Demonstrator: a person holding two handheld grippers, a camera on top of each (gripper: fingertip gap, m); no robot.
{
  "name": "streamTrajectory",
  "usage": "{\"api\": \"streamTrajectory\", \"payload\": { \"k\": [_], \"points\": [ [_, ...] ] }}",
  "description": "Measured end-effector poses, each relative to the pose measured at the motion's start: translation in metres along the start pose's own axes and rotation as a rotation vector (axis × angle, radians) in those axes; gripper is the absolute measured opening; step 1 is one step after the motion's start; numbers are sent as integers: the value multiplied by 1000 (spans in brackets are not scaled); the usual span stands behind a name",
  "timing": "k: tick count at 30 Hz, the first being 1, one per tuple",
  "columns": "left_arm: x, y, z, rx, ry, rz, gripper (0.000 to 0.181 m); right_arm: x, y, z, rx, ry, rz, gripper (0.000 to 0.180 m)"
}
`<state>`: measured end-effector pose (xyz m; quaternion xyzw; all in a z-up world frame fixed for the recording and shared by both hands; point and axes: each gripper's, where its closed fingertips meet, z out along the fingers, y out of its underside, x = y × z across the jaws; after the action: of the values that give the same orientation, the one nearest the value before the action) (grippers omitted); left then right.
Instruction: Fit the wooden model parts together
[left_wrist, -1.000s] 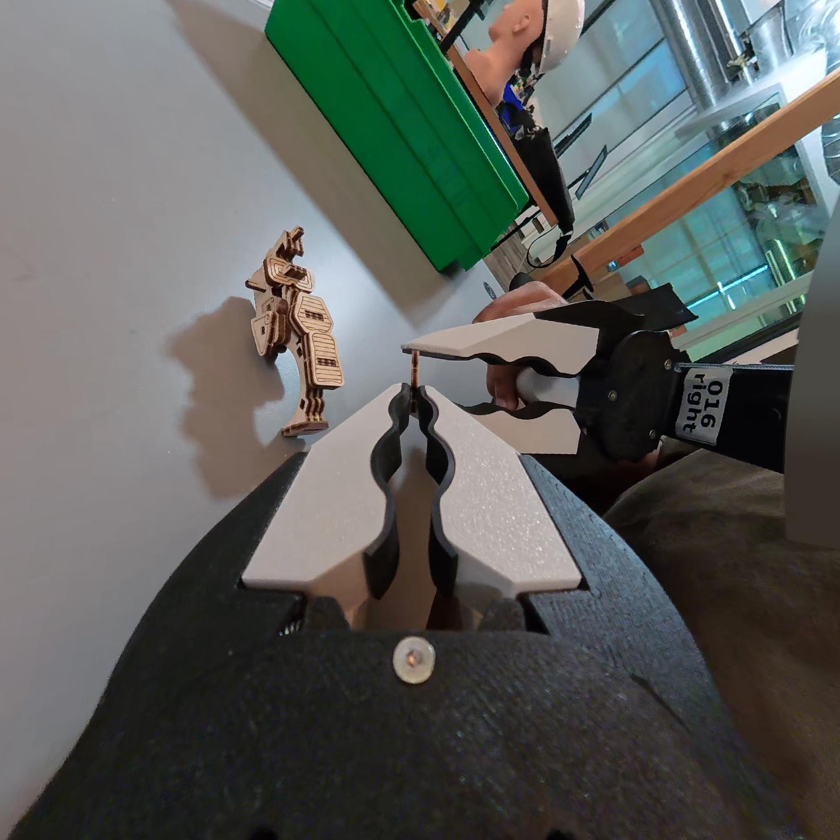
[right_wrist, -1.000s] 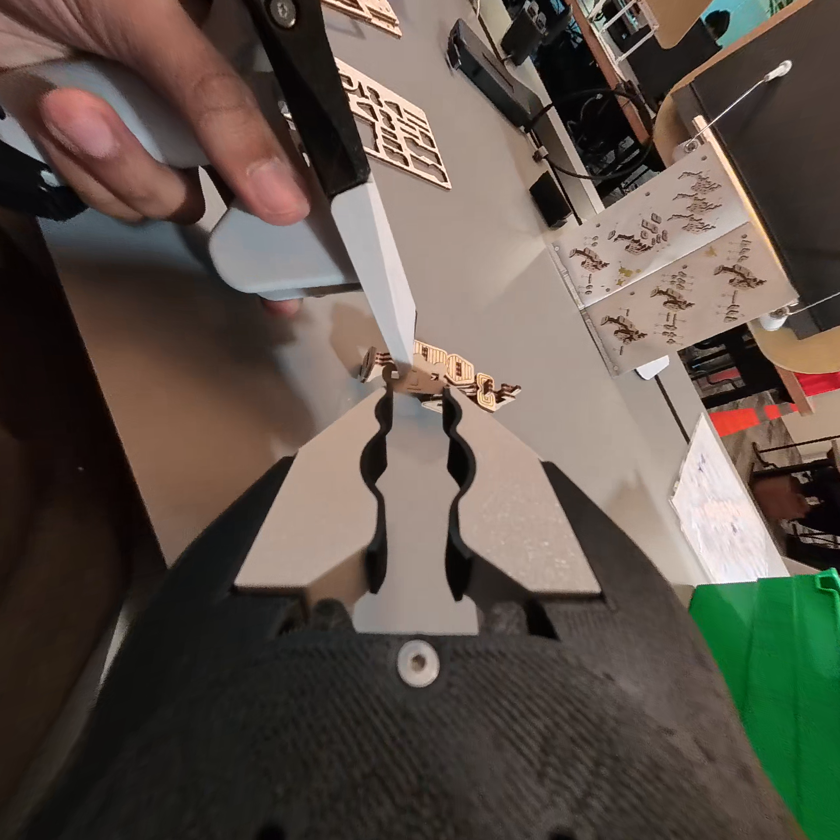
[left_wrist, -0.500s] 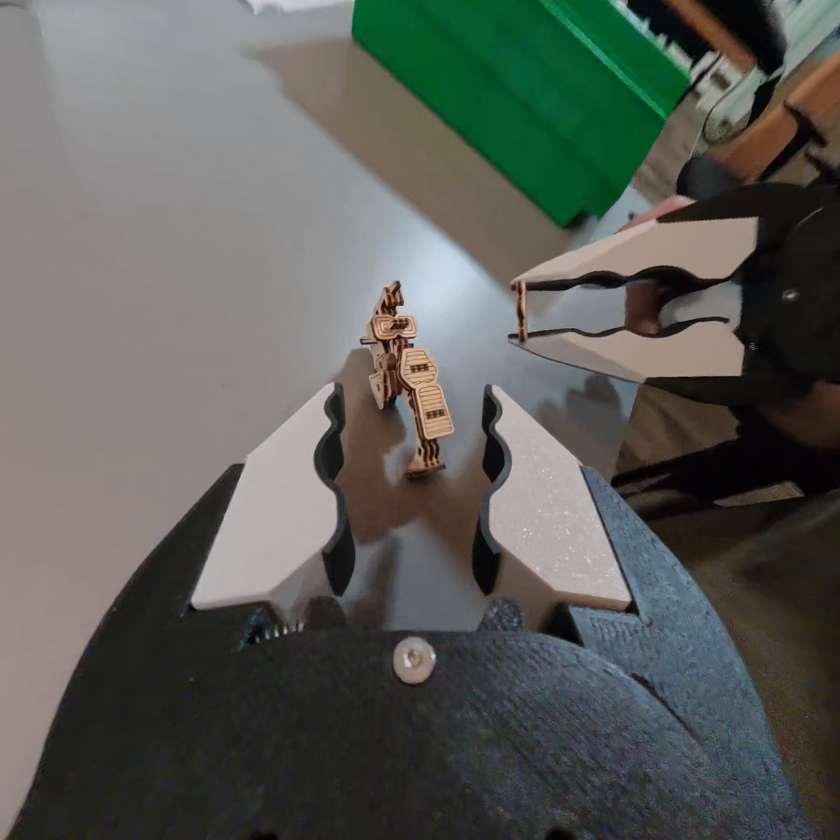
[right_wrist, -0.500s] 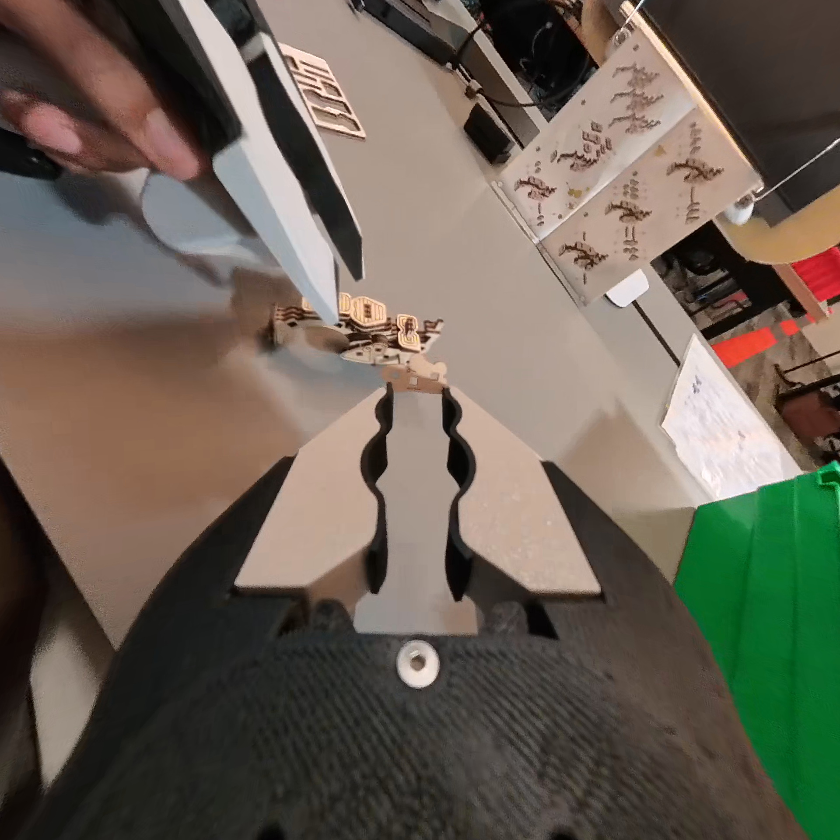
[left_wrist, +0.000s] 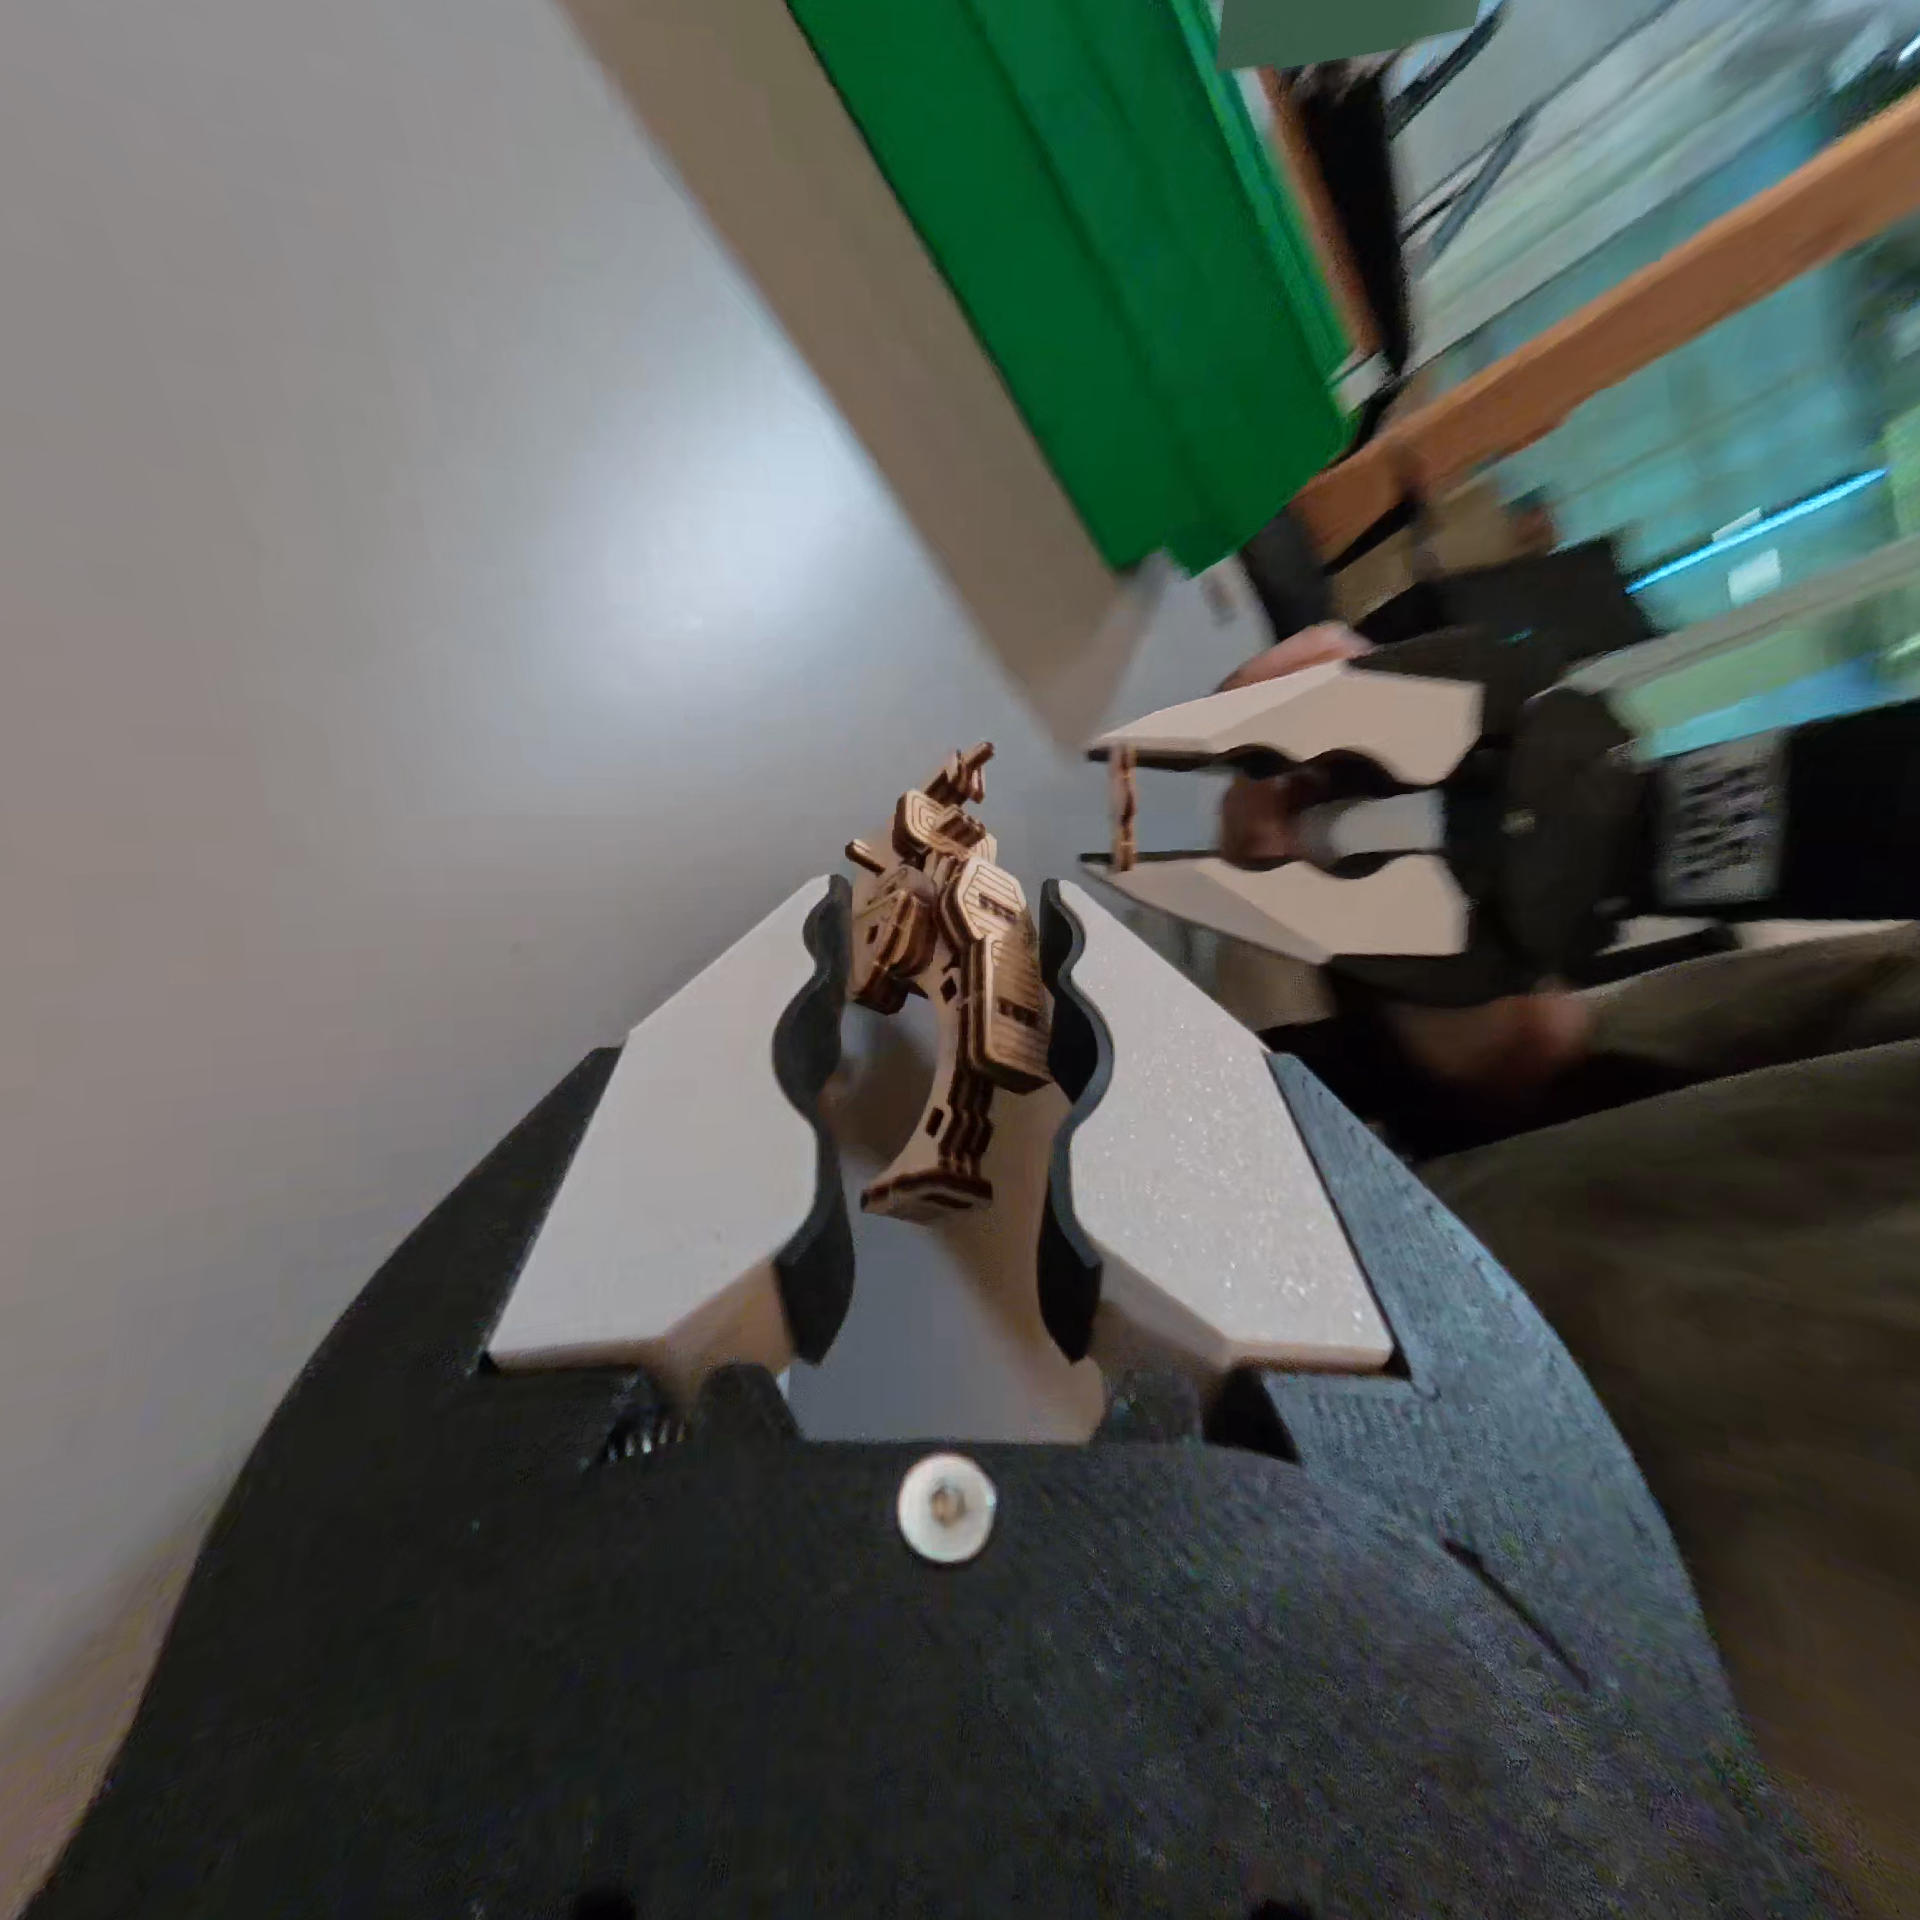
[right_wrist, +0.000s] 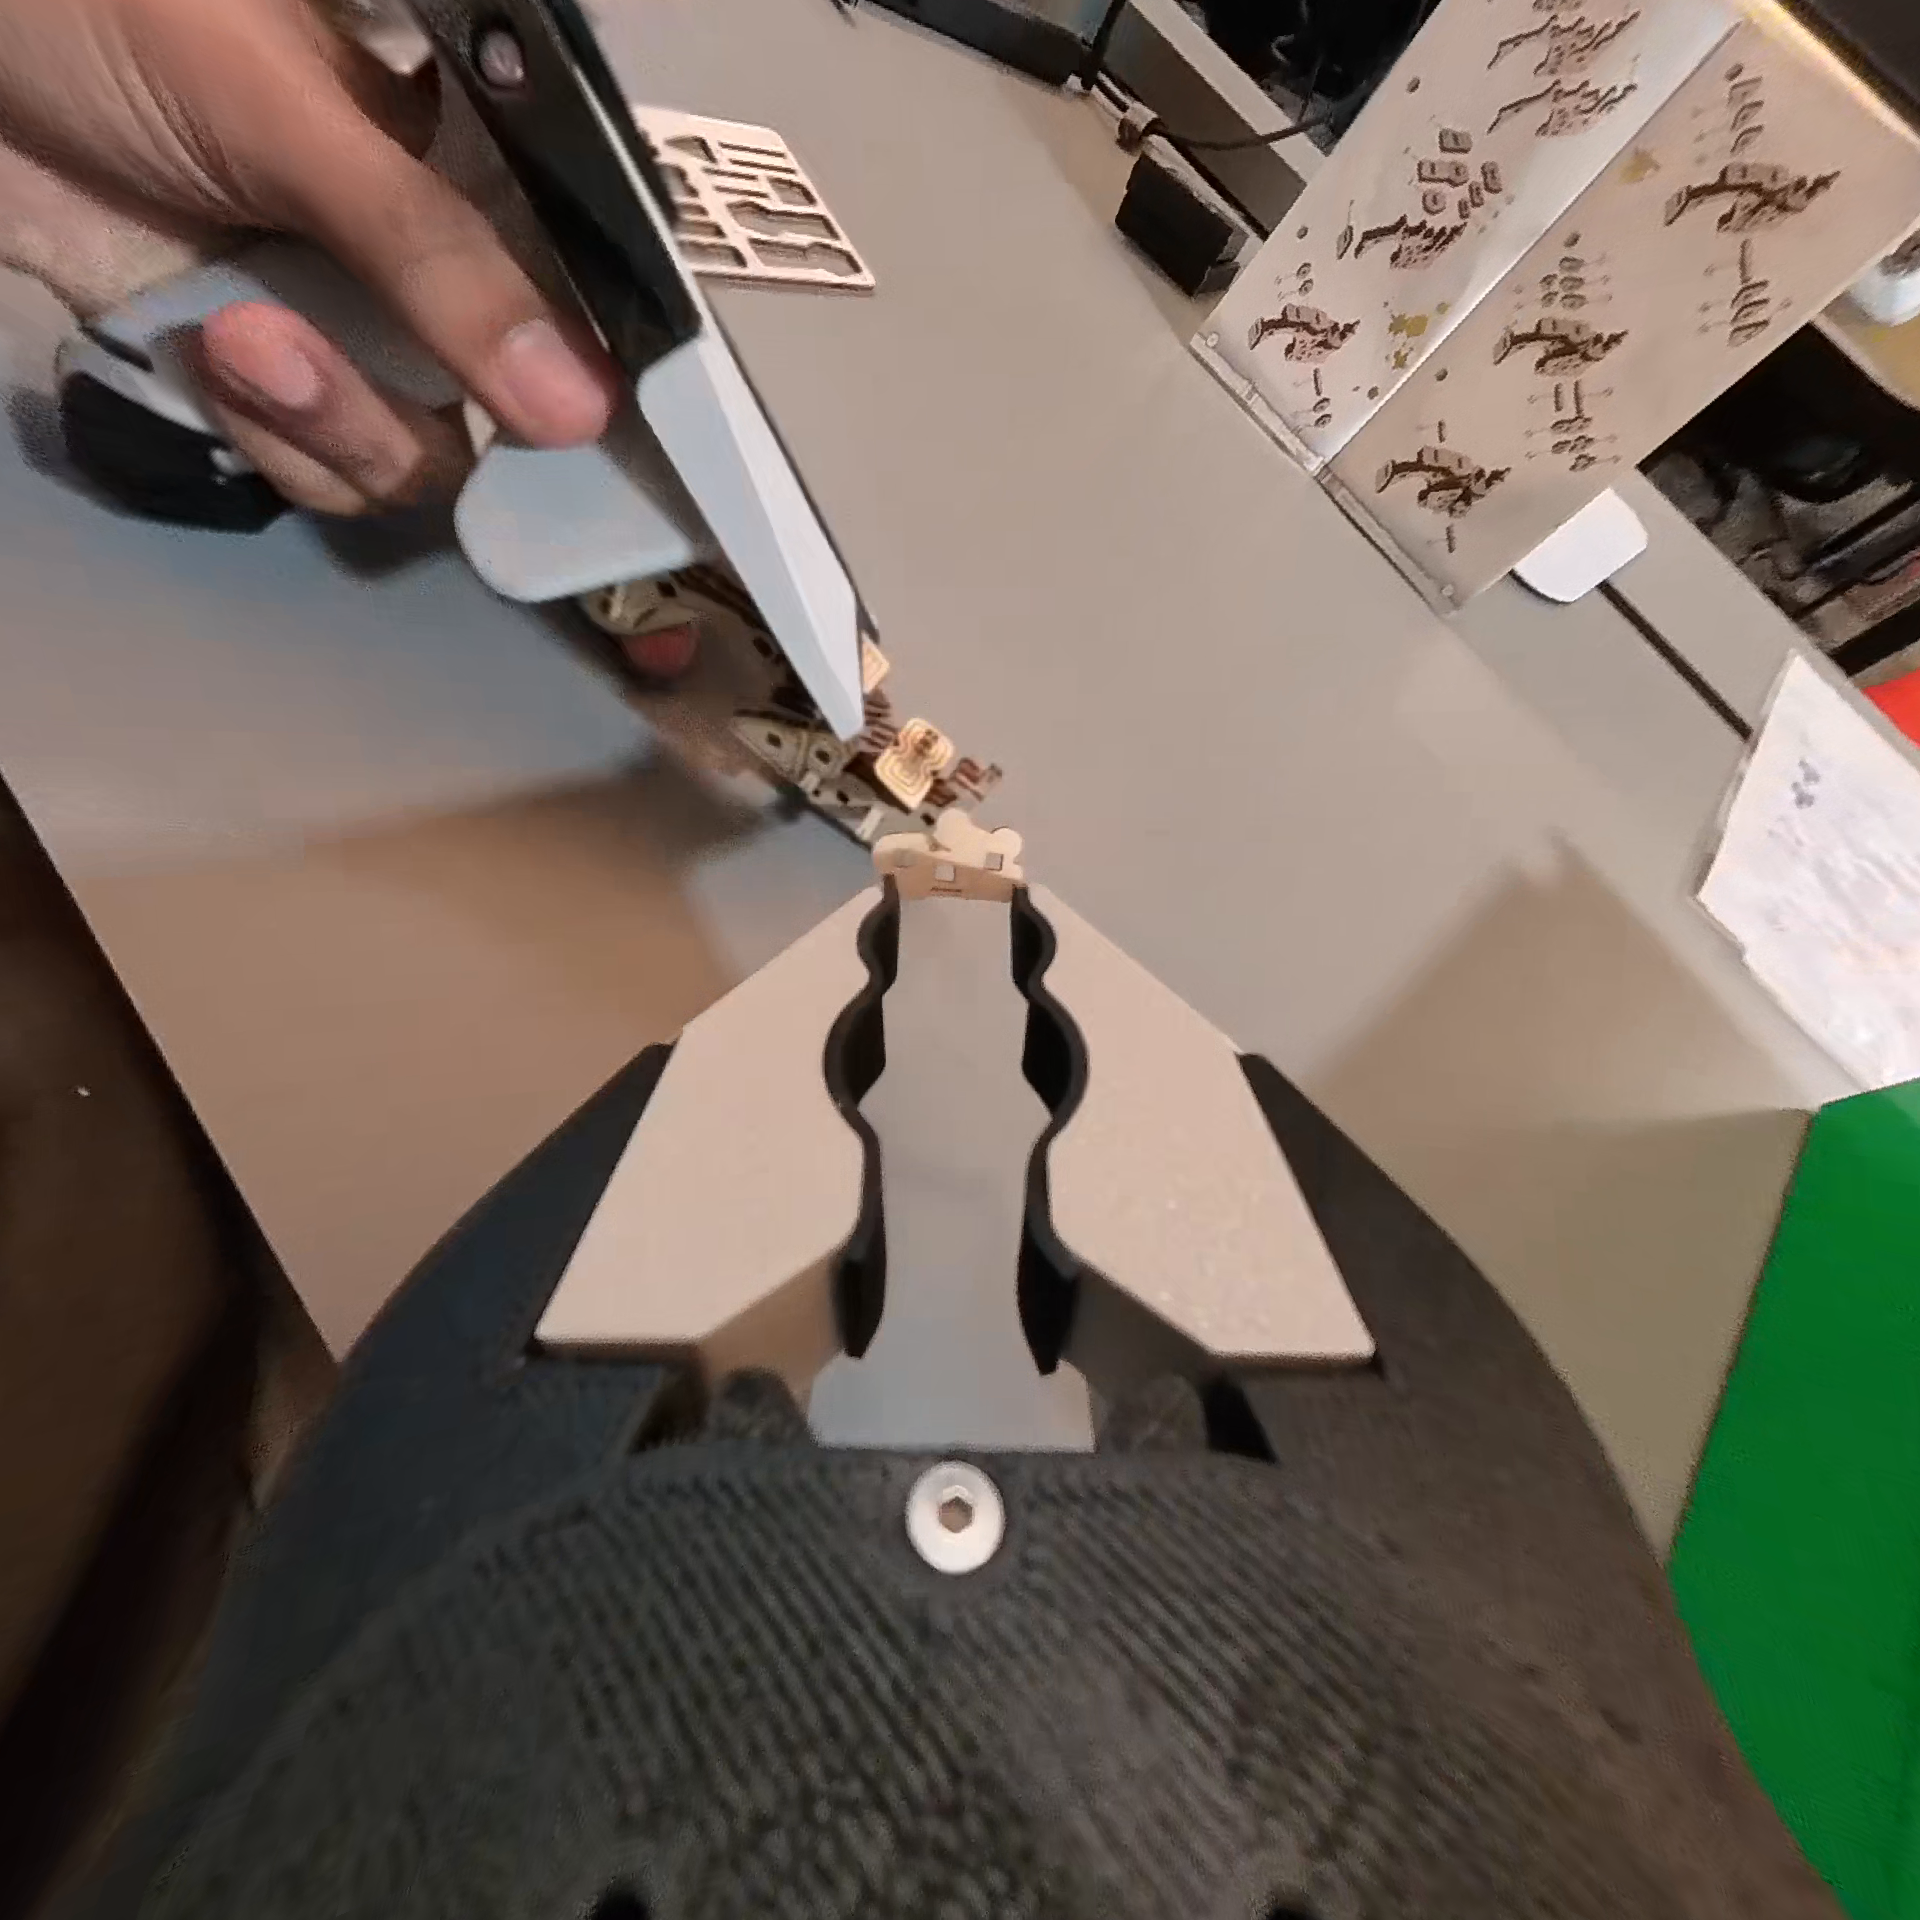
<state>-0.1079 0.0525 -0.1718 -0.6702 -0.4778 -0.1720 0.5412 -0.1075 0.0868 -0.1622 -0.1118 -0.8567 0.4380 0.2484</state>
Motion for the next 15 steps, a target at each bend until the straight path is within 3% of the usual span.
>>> {"api": "streamTrajectory", "payload": {
  "k": [3, 8, 15],
  "points": [
    [5, -5, -10, 70, 146, -194, 32, -2, 1, 2, 2, -33, 70, 20],
    [4, -14, -22, 146, 216, -309, 25, -17, -11, 7, 46, -112, 196, 20],
    [-5, -7, -21, 85, 65, -134, 31, -21, -4, 13, 7, -119, 178, 20]
  ]
}}
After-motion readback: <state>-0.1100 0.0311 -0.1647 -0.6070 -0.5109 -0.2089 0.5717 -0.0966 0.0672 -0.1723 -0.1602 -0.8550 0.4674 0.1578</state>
